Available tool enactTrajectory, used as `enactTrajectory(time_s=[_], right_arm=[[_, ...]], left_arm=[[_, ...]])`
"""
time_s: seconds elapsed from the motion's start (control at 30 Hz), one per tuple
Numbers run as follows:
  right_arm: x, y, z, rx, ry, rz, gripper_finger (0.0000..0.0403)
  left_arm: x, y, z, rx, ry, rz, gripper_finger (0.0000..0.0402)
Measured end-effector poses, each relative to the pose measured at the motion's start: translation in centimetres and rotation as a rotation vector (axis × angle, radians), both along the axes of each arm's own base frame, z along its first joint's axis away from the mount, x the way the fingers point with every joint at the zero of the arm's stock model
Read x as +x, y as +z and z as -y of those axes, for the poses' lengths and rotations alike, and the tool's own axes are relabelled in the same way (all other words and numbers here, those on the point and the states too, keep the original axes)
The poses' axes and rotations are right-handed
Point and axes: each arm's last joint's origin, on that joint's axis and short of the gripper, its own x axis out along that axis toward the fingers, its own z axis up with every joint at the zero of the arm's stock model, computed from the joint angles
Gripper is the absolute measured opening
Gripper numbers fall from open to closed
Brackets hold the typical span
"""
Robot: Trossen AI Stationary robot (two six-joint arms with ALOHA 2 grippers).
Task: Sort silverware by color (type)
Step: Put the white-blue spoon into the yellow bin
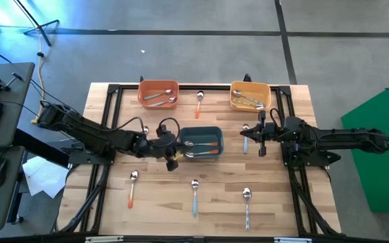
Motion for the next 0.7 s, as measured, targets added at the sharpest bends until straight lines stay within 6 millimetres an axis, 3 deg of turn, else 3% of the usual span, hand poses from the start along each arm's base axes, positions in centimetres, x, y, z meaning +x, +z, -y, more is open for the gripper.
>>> enactTrajectory(time_s=[0.2, 0.4, 0.53, 0.7], right_arm=[[0.0, 0.0, 0.0, 0.000, 0.000, -0.001, 0.0000], [0.0, 0.0, 0.0, -0.001, -0.001, 0.001, 0.0000], [0.0, 0.0, 0.0, 0.000, -0.001, 0.003, 0.0000], [0.0, 0.0, 0.0, 0.000, -0.001, 0.005, 0.0000]], left_arm=[[-1.5, 0.2, -0.7, 0.014, 0.076, -0.075, 0.0076], [-4.8, 0.9, -2.2, -0.180, 0.210, -0.179, 0.0131], [-6.9, 0.3, -3.4, -0.300, 0.379, -0.324, 0.0148], [-7.7, -0.6, -4.8, -0.352, 0.493, -0.461, 0.0163]])
